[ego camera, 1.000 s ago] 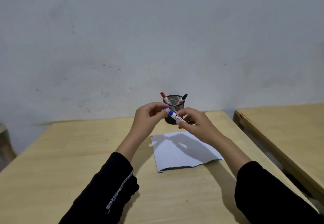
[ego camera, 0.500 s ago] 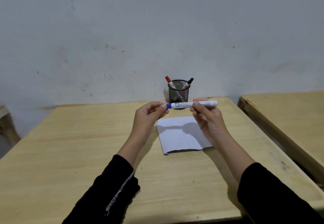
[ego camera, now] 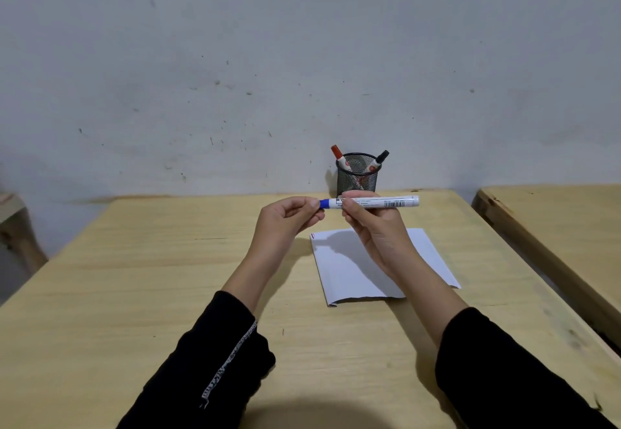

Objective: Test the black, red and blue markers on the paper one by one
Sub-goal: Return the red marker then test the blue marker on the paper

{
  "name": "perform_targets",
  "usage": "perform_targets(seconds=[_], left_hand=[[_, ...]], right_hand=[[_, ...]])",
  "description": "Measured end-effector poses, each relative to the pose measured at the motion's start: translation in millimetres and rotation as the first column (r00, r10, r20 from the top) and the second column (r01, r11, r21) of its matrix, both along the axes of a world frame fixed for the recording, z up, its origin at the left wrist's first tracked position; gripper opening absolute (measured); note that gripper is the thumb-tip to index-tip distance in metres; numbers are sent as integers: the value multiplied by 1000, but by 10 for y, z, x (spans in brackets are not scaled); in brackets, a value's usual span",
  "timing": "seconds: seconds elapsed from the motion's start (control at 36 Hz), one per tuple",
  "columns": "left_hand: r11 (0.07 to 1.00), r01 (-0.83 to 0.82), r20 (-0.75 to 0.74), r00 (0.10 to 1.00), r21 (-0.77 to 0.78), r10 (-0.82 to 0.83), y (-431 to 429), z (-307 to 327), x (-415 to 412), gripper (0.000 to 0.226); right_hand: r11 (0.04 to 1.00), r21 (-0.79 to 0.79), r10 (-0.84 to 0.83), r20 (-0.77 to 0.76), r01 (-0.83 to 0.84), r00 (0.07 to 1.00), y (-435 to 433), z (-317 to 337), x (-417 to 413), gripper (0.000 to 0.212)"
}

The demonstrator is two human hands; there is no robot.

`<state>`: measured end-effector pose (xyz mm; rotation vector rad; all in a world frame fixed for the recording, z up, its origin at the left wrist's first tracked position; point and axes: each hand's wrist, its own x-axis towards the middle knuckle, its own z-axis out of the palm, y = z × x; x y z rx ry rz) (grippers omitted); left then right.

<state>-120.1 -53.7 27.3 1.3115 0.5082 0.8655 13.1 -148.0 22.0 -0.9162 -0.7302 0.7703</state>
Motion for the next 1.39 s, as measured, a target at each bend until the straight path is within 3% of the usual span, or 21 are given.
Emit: perform_targets(seconds=[0.14, 0.28, 0.36, 0.42, 0.5, 0.72, 0.86, 1.03, 1.11, 1.17, 1.28, 1.39], left_hand=[[1000, 14, -10, 1000, -26, -14, 119, -3, 8, 9], [995, 3, -4, 1000, -102, -4, 265, -32, -4, 13], [993, -34, -33, 999, -117, 31, 378, -68, -55, 12], [995, -93, -137, 987, -30, 88, 448, -114, -80, 11], [957, -177, -360, 898, 228, 252, 526, -213, -99, 10], [810, 20, -550, 744, 586, 380, 559, -448, -61, 10], [754, 85, -557, 728, 652, 400, 580, -552, -24, 16], [763, -14, -489, 760, 646, 428, 527, -543, -44, 41], [667, -48, -395, 773, 743, 497, 404, -469, -107, 37], [577, -8, -350, 788, 817, 507, 301, -410, -130, 31], [585, 106, -411, 810, 804, 419, 42, -335, -76, 33], [589, 227, -507, 780, 776, 367, -105, -419, -40, 31]], right_hand=[[1000, -4, 12, 158, -12, 987, 82, 32, 52, 10], [999, -38, -9, 398, 26, 917, 100, 52, 158, 15], [998, -46, -23, 445, 48, 895, 94, 53, 212, 13], [997, -39, -44, 428, 67, 903, 91, 34, 236, 12], [995, -37, -75, 385, 96, 920, 85, -27, 268, 10], [982, -115, -104, 323, 148, 941, 83, -206, 334, 9], [981, -130, -99, 308, 145, 946, 61, -210, 349, 7], [982, -128, -98, 276, 137, 956, 25, -187, 358, 6], [986, -104, -100, 235, 128, 967, 25, -157, 341, 9], [990, -78, -102, 184, 118, 978, 38, -121, 316, 10], [986, -57, -157, 32, 159, 987, 113, -66, 262, 10], [974, -90, -209, 5, 209, 978, 215, -80, 225, 6]])
